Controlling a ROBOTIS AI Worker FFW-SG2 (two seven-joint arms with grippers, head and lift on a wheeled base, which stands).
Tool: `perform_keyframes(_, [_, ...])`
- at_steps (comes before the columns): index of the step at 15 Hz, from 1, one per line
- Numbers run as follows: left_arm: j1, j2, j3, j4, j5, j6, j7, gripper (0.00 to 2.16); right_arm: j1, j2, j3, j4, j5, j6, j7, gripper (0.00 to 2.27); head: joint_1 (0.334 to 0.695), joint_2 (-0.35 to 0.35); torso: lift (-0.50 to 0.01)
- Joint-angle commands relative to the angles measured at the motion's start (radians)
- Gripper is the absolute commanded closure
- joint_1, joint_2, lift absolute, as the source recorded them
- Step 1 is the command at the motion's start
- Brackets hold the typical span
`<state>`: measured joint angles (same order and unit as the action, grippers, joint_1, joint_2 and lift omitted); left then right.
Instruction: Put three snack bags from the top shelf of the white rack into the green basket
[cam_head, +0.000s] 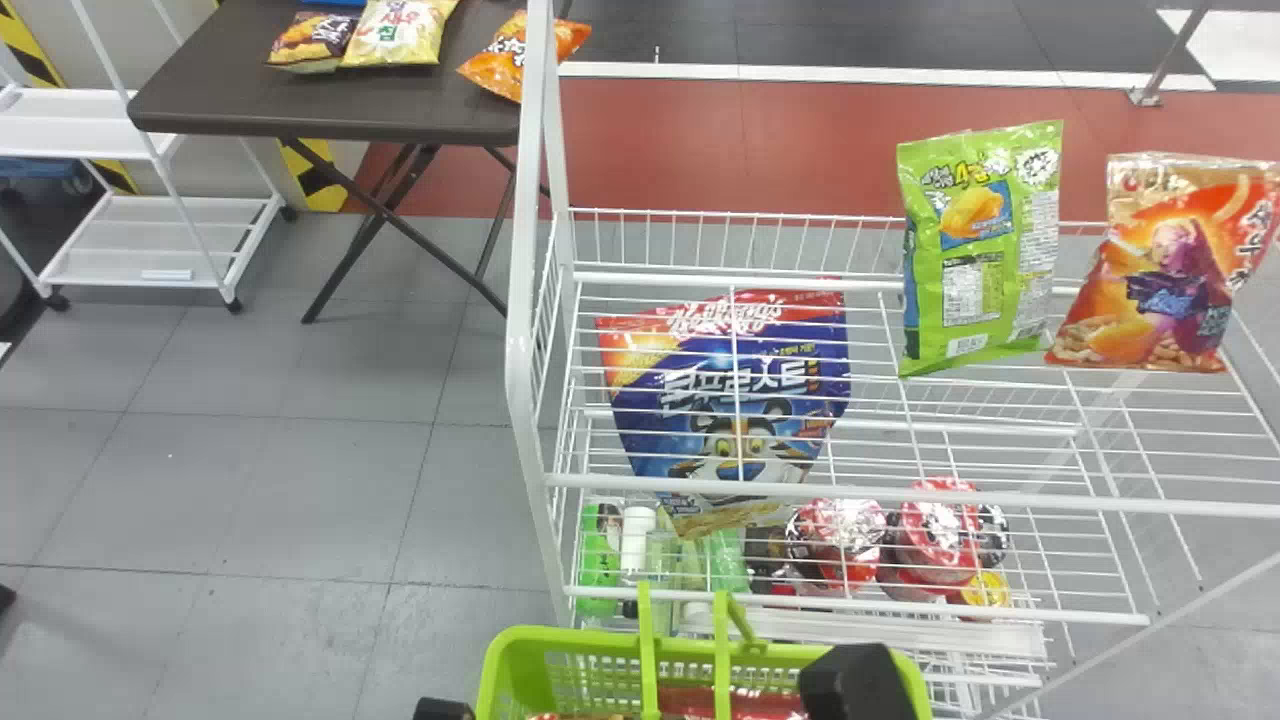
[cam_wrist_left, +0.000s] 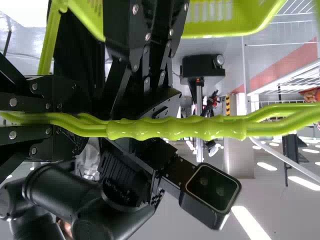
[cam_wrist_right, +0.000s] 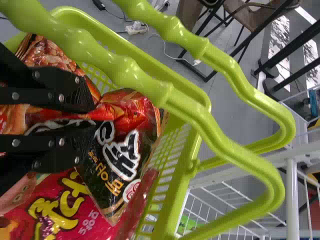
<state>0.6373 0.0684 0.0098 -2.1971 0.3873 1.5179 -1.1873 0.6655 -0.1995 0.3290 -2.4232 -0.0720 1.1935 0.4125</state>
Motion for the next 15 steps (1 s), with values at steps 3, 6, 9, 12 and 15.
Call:
perform_keyframes(3, [-0.007,-0.001,-0.014,0.002,-0.004,-0.003,0.009,2.15,0.060,-0.001,-0.125,-0.079,-0.011,-0.013,0.003,0.05,0.695,-0.148,0.000])
perform_keyframes(6, [-0.008,-0.002,-0.017,0.003,-0.007,-0.003,0.011,2.15,0.074,0.006,-0.232,-0.100,-0.002,-0.093,0.002,0.07,0.695,-0.315,0.000])
perform_keyframes(9, [-0.010,-0.001,-0.014,0.002,-0.007,0.000,0.012,2.15,0.074,0.057,-0.352,-0.119,-0.011,-0.173,0.003,0.07,0.695,-0.350,0.000])
perform_keyframes(12, [-0.013,0.001,-0.017,0.000,-0.007,0.003,0.015,2.15,0.031,0.127,-0.475,-0.119,-0.088,-0.403,-0.015,0.07,0.695,-0.350,0.000])
perform_keyframes(15, [-0.015,0.001,-0.019,0.000,-0.008,0.003,0.020,2.15,-0.149,0.146,-0.495,0.058,-0.058,-0.670,-0.100,0.07,0.695,-0.350,0.000])
